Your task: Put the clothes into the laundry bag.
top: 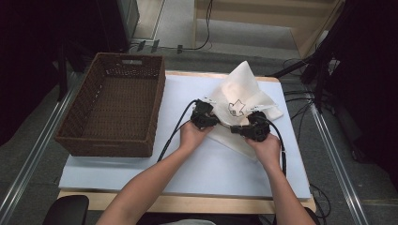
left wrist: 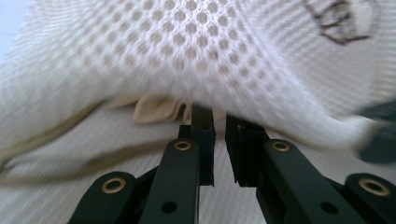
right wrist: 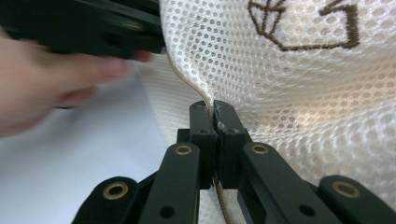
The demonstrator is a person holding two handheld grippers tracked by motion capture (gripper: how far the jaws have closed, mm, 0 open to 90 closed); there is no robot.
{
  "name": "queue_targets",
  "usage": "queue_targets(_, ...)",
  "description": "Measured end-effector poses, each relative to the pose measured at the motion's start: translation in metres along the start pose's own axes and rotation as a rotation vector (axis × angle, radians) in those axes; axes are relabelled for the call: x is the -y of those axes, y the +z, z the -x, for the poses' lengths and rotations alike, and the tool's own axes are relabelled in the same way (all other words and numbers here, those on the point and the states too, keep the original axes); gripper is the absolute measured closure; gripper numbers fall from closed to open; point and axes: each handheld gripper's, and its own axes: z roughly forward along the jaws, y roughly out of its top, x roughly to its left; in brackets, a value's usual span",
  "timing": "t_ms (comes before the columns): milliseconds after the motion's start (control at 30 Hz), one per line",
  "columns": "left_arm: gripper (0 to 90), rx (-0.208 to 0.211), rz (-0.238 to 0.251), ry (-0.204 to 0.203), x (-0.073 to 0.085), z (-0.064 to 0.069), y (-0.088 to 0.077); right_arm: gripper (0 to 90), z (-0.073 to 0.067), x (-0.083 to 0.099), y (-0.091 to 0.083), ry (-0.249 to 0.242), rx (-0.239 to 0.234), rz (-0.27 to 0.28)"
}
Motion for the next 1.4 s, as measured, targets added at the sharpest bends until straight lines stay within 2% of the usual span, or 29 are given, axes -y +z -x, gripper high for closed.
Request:
queue_targets(33, 81.9, 0.0, 0.0, 0.0, 0.0, 0.0, 0.0, 88.9, 0.0, 0.0, 0.0, 0.0, 0.0, 0.0)
queue_targets(100, 81.3, -0.016, 0.012, 0.026, 0.007, 0.001, -0.016, 88.6, 0.003, -0.001, 0.006, 0.002, 0.021, -0.007)
queue_targets(200, 76.5, -0.031, 0.021, 0.028, 0.011, 0.001, -0.025, 88.3, 0.007, -0.001, 0.012, 0.015, 0.054, -0.01)
queue_targets(233, 73.7, -0.044, 0.036, 0.019, 0.015, 0.0, -0.035, 88.3, 0.01, 0.0, 0.014, 0.018, 0.068, -0.015)
queue_targets(300, 68.0, -0.051, 0.032, 0.012, 0.017, -0.002, -0.042, 88.3, 0.013, 0.0, 0.015, 0.025, 0.08, -0.023)
queue_targets(400, 55.6, -0.112, 0.014, 0.014, 0.018, -0.006, -0.049, 88.3, 0.021, 0.002, 0.017, 0.05, 0.095, -0.028)
queue_targets(467, 49.2, -0.148, 0.028, -0.002, 0.019, -0.011, -0.054, 88.3, 0.026, 0.002, 0.018, 0.062, 0.103, -0.024)
queue_targets(500, 46.3, -0.153, 0.035, -0.014, 0.019, -0.013, -0.056, 88.3, 0.027, 0.002, 0.018, 0.066, 0.112, -0.026)
queue_targets(533, 45.0, -0.153, 0.035, -0.014, 0.019, -0.013, -0.056, 88.3, 0.029, 0.003, 0.019, 0.066, 0.112, -0.025)
queue_targets(567, 43.2, -0.167, 0.042, -0.036, 0.02, -0.018, -0.057, 88.3, 0.032, 0.003, 0.02, 0.076, 0.118, -0.026)
queue_targets(633, 39.0, -0.184, 0.038, -0.04, 0.021, -0.02, -0.057, 88.3, 0.033, 0.003, 0.02, 0.079, 0.117, -0.025)
queue_targets(700, 37.3, -0.221, 0.007, -0.062, 0.023, -0.029, -0.051, 88.4, 0.037, 0.004, 0.02, 0.084, 0.131, -0.028)
queue_targets(800, 37.0, -0.248, -0.038, -0.073, 0.028, -0.036, -0.041, 88.4, 0.039, 0.004, 0.019, 0.099, 0.131, -0.024)
queue_targets(867, 40.2, -0.252, -0.044, -0.069, 0.032, -0.037, -0.037, 88.3, 0.039, 0.004, 0.02, 0.098, 0.133, -0.025)
queue_targets(900, 47.6, -0.239, -0.042, -0.06, 0.033, -0.037, -0.038, 88.3, 0.04, 0.004, 0.021, 0.096, 0.134, -0.026)
queue_targets(933, 59.1, -0.228, -0.044, -0.06, 0.033, -0.036, -0.038, 88.3, 0.04, 0.004, 0.021, 0.095, 0.133, -0.025)
queue_targets(1000, 73.7, -0.195, -0.066, -0.053, 0.034, -0.035, -0.04, 88.3, 0.041, 0.004, 0.021, 0.102, 0.131, -0.023)
queue_targets(1067, 83.4, -0.19, -0.072, -0.041, 0.035, -0.033, -0.041, 88.3, 0.041, 0.004, 0.021, 0.104, 0.133, -0.021)
queue_targets(1133, 85.8, -0.155, -0.094, -0.018, 0.039, -0.025, -0.047, 88.2, 0.043, 0.005, 0.021, 0.104, 0.141, -0.023)
queue_targets(1167, 86.3, -0.155, -0.094, -0.018, 0.039, -0.025, -0.047, 88.2, 0.044, 0.005, 0.021, 0.109, 0.14, -0.022)
queue_targets(1200, 86.6, -0.14, -0.108, 0.005, 0.042, -0.021, -0.051, 88.2, 0.045, 0.005, 0.02, 0.116, 0.143, -0.023)
queue_targets(1233, 86.9, -0.131, -0.127, 0.05, 0.046, -0.014, -0.056, 88.2, 0.046, 0.005, 0.019, 0.115, 0.142, -0.021)
queue_targets(1300, 87.0, -0.107, -0.131, 0.062, 0.051, -0.008, -0.061, 88.2, 0.047, 0.006, 0.018, 0.129, 0.14, -0.02)
queue_targets(1367, 87.3, -0.071, -0.133, 0.057, 0.055, -0.004, -0.066, 88.2, 0.048, 0.006, 0.017, 0.13, 0.14, -0.022)
queue_targets(1400, 87.4, -0.071, -0.133, 0.057, 0.055, -0.004, -0.066, 88.2, 0.048, 0.007, 0.016, 0.14, 0.142, -0.021)
